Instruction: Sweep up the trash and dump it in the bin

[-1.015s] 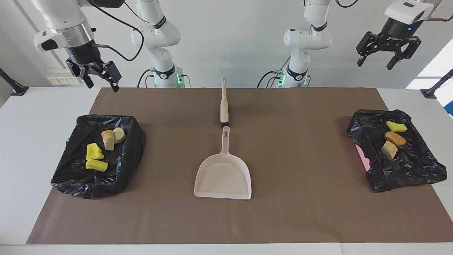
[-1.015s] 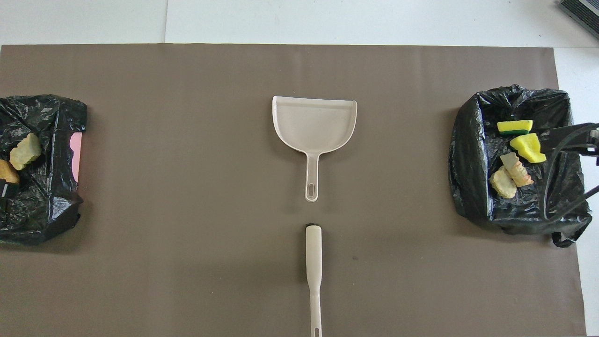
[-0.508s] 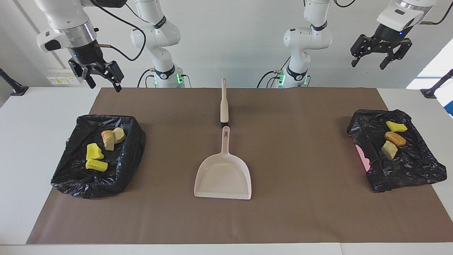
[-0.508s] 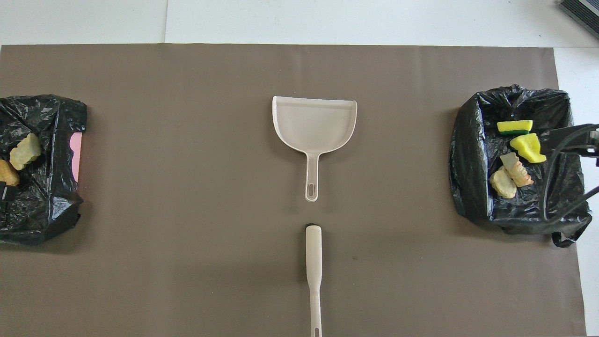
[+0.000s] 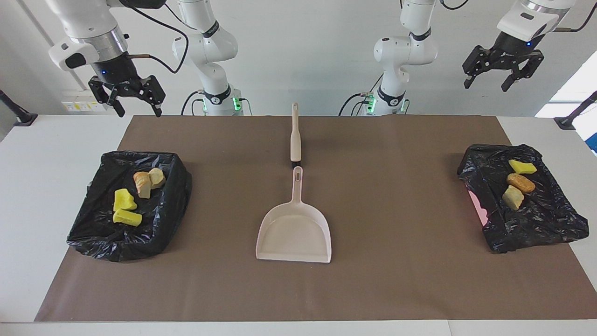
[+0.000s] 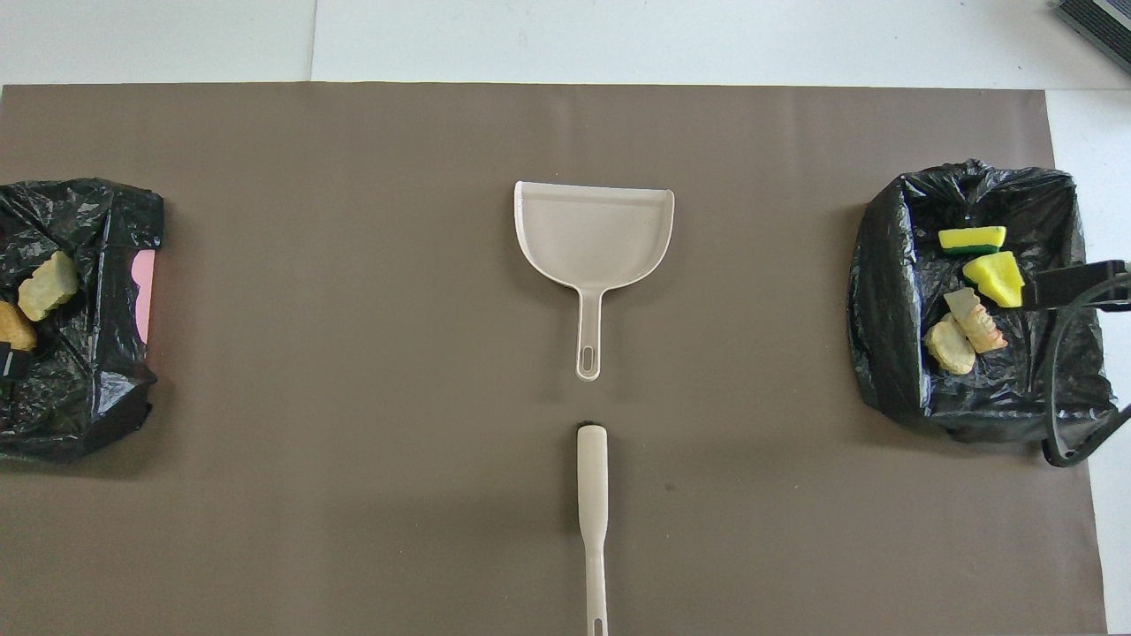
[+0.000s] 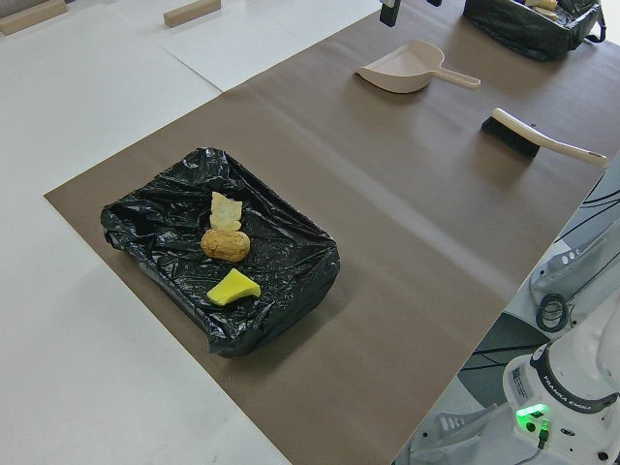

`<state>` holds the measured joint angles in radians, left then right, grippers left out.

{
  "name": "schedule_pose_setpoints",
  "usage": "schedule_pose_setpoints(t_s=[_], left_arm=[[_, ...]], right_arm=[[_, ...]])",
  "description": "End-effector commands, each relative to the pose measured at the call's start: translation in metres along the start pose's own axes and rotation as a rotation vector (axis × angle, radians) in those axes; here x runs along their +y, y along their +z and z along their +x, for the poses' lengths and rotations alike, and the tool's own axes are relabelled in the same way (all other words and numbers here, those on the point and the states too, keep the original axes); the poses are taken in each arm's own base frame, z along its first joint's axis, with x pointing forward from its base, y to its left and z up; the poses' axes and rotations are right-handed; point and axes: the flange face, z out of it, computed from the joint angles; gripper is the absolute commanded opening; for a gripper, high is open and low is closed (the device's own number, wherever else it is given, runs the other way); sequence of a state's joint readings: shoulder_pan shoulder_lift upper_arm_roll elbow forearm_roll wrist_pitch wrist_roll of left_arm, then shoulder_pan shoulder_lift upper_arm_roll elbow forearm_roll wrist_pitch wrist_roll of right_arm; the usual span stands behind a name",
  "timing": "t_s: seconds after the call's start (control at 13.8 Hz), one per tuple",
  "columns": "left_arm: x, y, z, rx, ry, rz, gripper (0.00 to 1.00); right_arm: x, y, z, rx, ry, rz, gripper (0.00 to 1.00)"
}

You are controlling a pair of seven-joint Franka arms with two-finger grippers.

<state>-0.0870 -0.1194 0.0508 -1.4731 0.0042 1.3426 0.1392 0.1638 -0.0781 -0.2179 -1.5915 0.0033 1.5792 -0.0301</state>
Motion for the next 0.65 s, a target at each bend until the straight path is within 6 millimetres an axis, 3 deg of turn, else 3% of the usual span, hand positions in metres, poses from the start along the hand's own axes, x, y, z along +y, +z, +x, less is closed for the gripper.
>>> schedule_pose_setpoints(t_s=[0.0, 0.58], left_arm=[[0.0021, 0.0008, -0.0054, 0.012, -0.012, 0.019, 1.00], [0.0023, 0.0008, -0.0053, 0.012, -0.010, 0.018, 1.00]], right_arm=[[0.0061, -0.0040, -0.0038, -0.002, -0.027, -0.053, 1.00], [0.0051, -0.0026, -0.0038, -0.005, -0.016, -0.044, 1.00]])
